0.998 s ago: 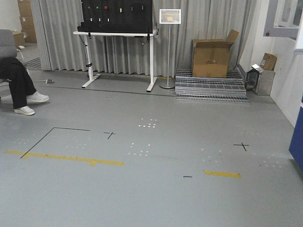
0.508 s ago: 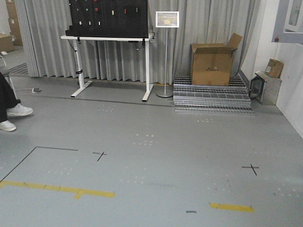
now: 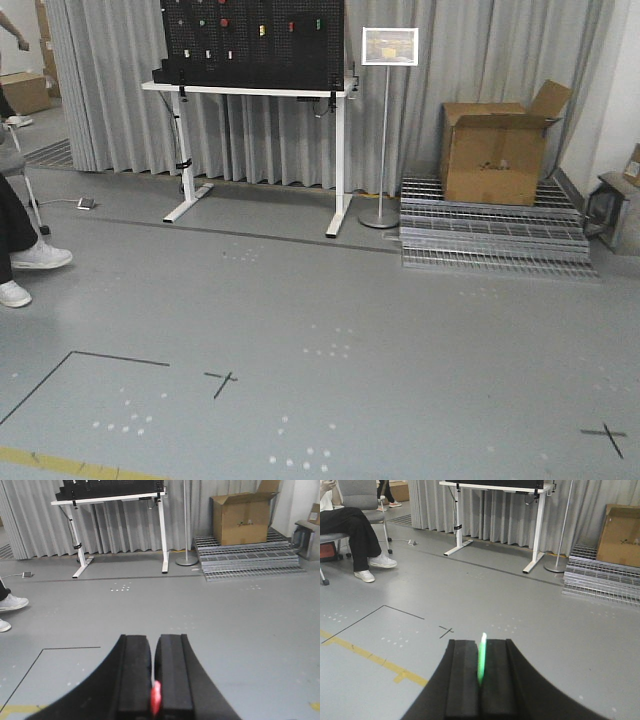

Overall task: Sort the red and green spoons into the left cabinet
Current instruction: 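Drive the base away from the bench to the white cabinet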

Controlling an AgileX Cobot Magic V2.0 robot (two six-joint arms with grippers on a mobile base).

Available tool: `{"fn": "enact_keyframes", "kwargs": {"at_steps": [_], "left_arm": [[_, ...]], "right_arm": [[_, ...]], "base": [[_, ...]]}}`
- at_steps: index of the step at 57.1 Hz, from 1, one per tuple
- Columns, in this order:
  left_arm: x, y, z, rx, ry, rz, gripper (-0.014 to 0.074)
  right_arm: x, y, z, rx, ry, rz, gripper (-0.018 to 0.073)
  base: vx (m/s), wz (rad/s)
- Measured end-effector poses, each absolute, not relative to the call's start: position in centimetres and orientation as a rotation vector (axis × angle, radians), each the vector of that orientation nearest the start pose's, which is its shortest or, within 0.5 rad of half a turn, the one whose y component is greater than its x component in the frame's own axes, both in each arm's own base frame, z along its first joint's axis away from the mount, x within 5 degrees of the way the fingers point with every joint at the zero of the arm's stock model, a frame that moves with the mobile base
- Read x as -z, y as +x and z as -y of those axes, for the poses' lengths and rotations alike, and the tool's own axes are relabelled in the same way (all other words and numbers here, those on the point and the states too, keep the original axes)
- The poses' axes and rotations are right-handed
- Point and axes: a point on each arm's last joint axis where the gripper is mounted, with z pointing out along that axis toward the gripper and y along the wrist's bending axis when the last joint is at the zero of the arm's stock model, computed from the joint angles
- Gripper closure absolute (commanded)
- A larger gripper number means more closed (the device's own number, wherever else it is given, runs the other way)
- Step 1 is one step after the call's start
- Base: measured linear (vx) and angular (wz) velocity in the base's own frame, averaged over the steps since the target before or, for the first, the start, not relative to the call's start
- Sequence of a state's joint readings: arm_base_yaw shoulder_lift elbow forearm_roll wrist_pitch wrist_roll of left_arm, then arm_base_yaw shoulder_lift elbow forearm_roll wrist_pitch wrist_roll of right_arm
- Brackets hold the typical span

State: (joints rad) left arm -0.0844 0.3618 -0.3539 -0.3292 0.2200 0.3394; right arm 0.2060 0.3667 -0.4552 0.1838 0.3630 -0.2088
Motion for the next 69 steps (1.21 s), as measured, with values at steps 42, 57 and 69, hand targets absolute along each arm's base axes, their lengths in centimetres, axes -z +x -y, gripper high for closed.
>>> {"fn": "enact_keyframes", "kwargs": {"at_steps": [42, 57, 69], "left_arm": [[-28.91, 8.69, 1.38, 0.11, 0.139, -1.695, 0.06], [-28.91, 8.69, 1.38, 0.11, 0.139, -1.695, 0.06], [-28.91, 8.69, 1.38, 0.11, 0.139, -1.695, 0.06]], "right_arm": [[-30.93, 7.96, -2.27, -0.18, -0.26, -1.736, 0.0564], [-30.93, 7.96, -2.27, -0.18, -0.26, -1.736, 0.0564], [-30.93, 7.96, -2.27, -0.18, -0.26, -1.736, 0.0564]], "base": [[0.64, -0.07], [0.63, -0.05], [0.64, 0.0]]}}
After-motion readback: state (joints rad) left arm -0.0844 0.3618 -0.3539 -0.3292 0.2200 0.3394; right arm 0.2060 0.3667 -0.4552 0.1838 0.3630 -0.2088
